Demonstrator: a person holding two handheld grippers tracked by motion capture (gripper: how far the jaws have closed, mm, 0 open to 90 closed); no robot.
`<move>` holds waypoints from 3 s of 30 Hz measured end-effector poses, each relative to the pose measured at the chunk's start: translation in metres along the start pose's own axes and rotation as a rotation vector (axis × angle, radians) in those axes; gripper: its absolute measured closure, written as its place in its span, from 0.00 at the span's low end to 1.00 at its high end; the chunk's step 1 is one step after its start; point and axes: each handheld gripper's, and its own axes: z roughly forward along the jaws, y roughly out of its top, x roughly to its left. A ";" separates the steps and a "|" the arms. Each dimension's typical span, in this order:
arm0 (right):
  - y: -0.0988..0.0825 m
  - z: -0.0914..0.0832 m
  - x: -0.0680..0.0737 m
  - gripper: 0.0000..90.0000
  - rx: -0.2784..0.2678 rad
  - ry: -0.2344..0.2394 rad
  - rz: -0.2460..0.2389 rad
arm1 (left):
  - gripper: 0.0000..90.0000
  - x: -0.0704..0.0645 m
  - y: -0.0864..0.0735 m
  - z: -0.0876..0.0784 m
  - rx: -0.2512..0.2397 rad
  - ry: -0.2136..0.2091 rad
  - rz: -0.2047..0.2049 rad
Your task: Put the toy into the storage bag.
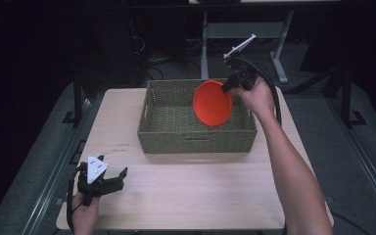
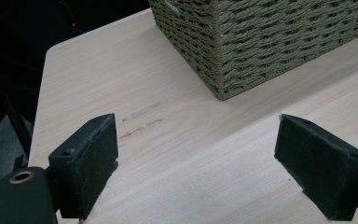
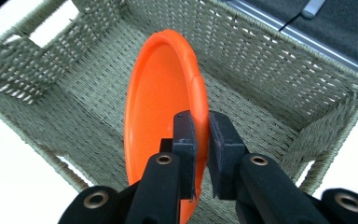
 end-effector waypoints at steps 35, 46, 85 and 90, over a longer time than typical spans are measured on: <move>-0.015 0.066 -0.004 0.91 0.099 -0.010 0.031 | 0.14 -0.001 0.000 -0.001 0.004 0.000 0.004; -0.018 0.080 -0.003 0.91 0.125 -0.016 0.035 | 0.14 0.000 0.000 -0.001 0.005 0.002 0.006; -0.032 0.093 -0.021 0.74 0.220 -0.046 0.090 | 0.14 0.000 0.000 -0.001 0.006 0.003 0.003; -0.032 0.094 -0.021 0.71 0.226 -0.047 0.086 | 0.14 0.000 0.000 -0.001 0.006 0.002 0.005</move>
